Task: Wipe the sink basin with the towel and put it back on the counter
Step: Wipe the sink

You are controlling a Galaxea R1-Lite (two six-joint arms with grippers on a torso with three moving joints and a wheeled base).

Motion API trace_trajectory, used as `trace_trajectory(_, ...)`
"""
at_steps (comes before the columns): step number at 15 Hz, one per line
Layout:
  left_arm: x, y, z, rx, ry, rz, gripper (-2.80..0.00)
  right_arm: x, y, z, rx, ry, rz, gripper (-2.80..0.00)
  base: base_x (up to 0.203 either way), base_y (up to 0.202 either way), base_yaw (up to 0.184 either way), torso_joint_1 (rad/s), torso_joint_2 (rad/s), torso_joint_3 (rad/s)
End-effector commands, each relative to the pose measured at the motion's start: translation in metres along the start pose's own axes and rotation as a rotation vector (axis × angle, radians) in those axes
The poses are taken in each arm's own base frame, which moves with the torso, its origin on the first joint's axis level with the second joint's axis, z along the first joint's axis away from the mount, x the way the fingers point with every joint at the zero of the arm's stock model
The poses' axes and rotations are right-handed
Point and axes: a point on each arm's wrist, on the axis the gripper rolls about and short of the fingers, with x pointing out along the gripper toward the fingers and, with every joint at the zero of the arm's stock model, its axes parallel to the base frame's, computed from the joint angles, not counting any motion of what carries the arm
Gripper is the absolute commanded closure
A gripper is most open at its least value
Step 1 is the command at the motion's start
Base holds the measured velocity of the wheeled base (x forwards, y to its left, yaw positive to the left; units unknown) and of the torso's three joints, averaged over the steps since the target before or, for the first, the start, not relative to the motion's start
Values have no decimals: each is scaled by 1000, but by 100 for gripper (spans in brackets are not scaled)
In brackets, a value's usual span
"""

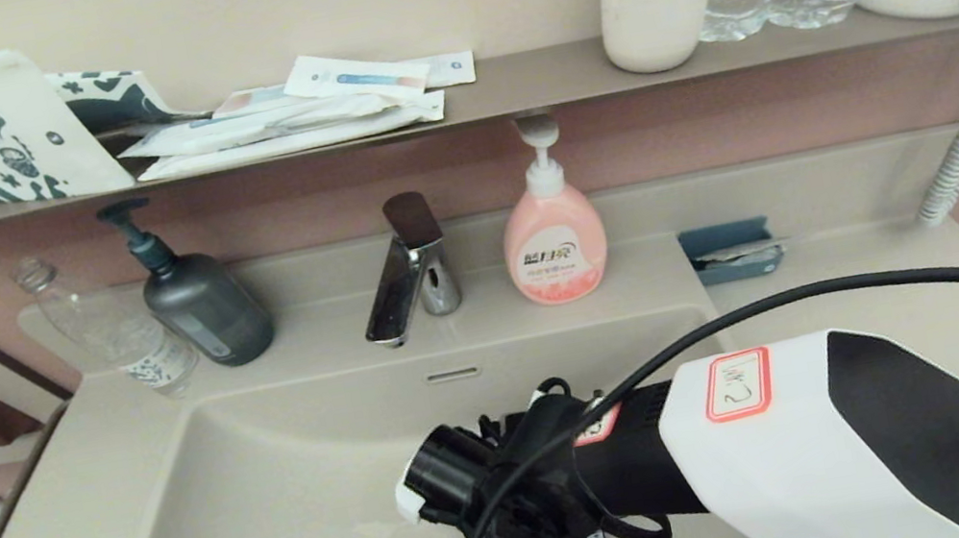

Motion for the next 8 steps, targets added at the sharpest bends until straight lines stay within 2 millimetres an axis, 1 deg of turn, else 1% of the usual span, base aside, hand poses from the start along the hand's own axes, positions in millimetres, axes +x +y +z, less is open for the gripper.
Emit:
trace_trajectory(1,0,0,0,-2,1,1,0,2,-1,-6,-15,21,-36,0,0,0,0,0,0,0)
trace_trajectory(4,0,0,0,-1,1,1,0,6,15,-31,-43,35,-30,0,0,0,0,0,0,0)
trace_trajectory(6,0,0,0,0,1,1,0,1,24,-35,-48,39,13,0,0,0,0,0,0,0)
trace_trajectory(8,0,0,0,-1,1,1,0,-4,40,-36,-31,34,162,0,0,0,0,0,0,0)
